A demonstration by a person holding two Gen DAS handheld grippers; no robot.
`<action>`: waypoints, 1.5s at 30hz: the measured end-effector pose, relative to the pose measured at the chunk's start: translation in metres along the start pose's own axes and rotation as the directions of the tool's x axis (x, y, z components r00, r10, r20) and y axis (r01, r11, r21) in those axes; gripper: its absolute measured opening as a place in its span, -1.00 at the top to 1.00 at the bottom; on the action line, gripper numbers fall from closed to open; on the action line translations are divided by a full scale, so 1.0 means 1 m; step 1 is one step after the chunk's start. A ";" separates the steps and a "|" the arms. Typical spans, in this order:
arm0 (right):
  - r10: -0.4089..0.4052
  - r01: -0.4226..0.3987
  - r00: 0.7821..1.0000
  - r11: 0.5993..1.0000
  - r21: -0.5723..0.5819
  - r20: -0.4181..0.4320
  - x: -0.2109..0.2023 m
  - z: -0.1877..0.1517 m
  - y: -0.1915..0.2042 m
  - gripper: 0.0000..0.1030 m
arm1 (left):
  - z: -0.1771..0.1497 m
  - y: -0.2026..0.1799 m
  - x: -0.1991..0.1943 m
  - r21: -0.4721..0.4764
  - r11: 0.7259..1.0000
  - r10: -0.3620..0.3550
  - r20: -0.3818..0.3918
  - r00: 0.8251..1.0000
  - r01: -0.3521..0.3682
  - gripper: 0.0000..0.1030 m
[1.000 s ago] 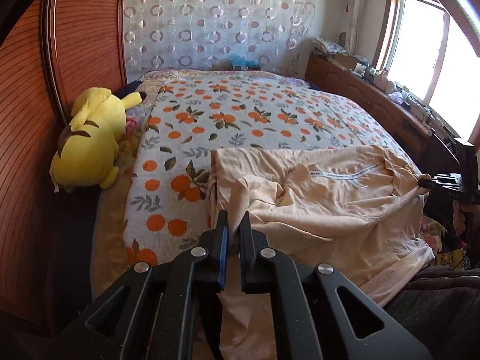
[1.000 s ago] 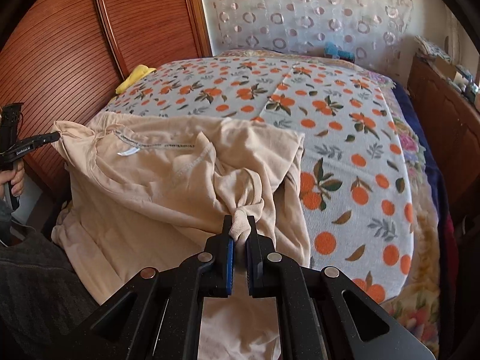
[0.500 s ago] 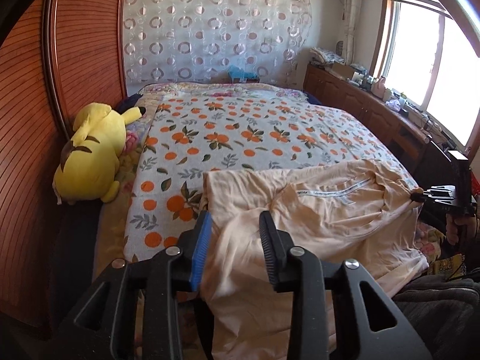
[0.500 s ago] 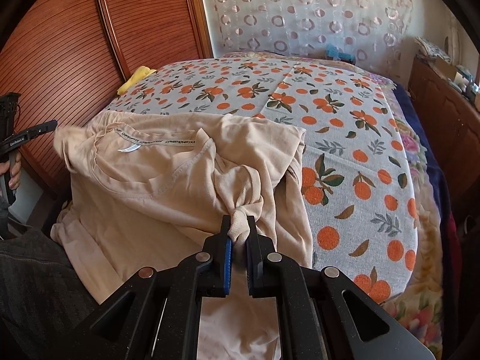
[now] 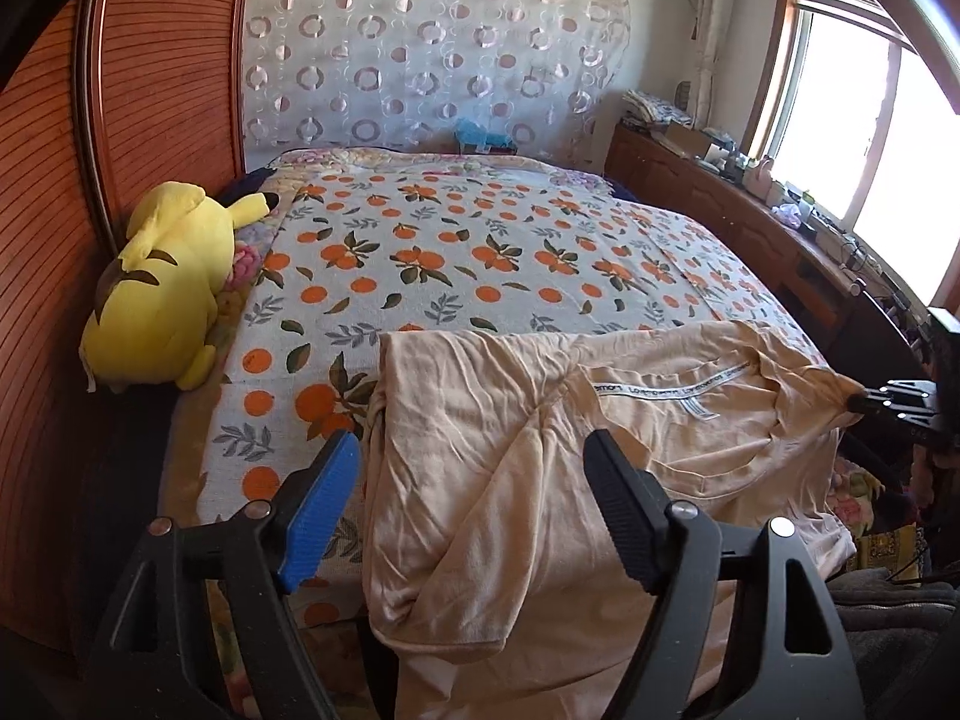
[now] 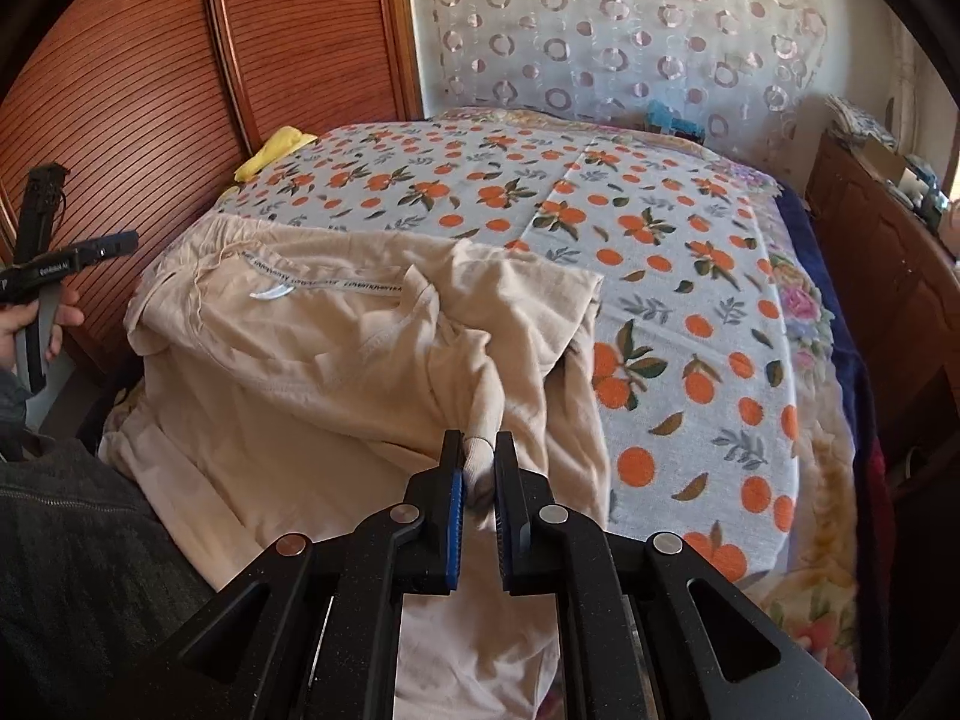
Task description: Fold small clothes
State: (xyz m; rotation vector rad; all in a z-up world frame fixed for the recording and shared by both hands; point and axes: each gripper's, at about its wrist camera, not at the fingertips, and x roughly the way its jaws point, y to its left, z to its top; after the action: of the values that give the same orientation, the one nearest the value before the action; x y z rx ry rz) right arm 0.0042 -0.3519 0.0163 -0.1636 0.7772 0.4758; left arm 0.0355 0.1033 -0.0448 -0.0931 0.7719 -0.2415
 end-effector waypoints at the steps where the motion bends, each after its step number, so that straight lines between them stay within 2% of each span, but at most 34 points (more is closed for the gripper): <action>1: -0.008 0.008 1.000 1.000 0.005 0.009 -0.004 0.002 -0.001 0.81 | 0.000 0.000 0.002 -0.004 1.000 0.000 -0.002 1.000 0.000 -0.51; 4: -0.027 0.026 0.999 0.999 0.018 0.030 -0.011 0.007 -0.005 0.45 | 0.000 0.003 0.007 -0.013 1.000 -0.001 -0.008 1.000 0.001 -0.51; 6: -0.029 0.028 0.999 0.999 0.028 0.038 -0.014 0.010 -0.008 -0.03 | 0.001 0.005 0.010 -0.016 1.000 0.007 -0.014 1.000 -0.008 -0.50; 7: -0.032 0.031 0.999 0.999 0.030 0.043 -0.014 0.011 -0.009 -0.09 | 0.002 0.007 0.011 -0.015 1.000 0.008 -0.015 1.000 -0.009 -0.51; 11: -0.051 0.049 0.997 0.998 0.040 0.056 -0.006 0.020 -0.017 -0.11 | 0.011 0.011 0.018 -0.003 1.000 0.016 -0.008 1.000 -0.016 -0.50; 19: -0.032 0.027 0.996 0.997 0.067 0.079 0.043 0.052 -0.030 -0.11 | 0.033 0.025 0.047 -0.008 0.999 0.033 -0.021 0.999 -0.033 -0.50; 30: -0.054 0.056 0.998 0.997 0.057 -0.023 0.112 0.076 -0.041 -0.11 | 0.036 0.030 0.086 0.002 0.999 0.042 -0.084 0.996 -0.042 -0.50; 34: -0.058 0.060 0.998 0.995 0.078 -0.031 0.121 0.080 -0.042 -0.11 | 0.034 0.037 0.092 -0.027 1.000 0.003 -0.103 0.995 -0.006 -0.30; 42: -0.061 0.063 0.998 0.994 0.084 -0.027 0.122 0.079 -0.046 -0.17 | 0.034 0.039 0.098 -0.034 0.999 -0.017 -0.110 0.994 0.013 -0.27; 44: -0.055 0.057 0.998 0.996 0.068 -0.024 0.122 0.078 -0.043 -0.17 | 0.033 0.036 0.098 -0.022 1.000 -0.017 -0.111 0.994 0.015 -0.06; 45: -0.051 0.052 0.999 0.997 0.059 -0.020 0.122 0.077 -0.040 -0.17 | 0.033 0.034 0.098 -0.018 1.000 -0.021 -0.112 0.993 0.019 -0.03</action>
State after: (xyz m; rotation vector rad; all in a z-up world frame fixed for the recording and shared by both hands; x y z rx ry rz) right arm 0.1473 -0.3204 -0.0168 -0.1320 0.8022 0.4027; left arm 0.1328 0.1117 -0.0940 -0.1039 0.8856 -0.2608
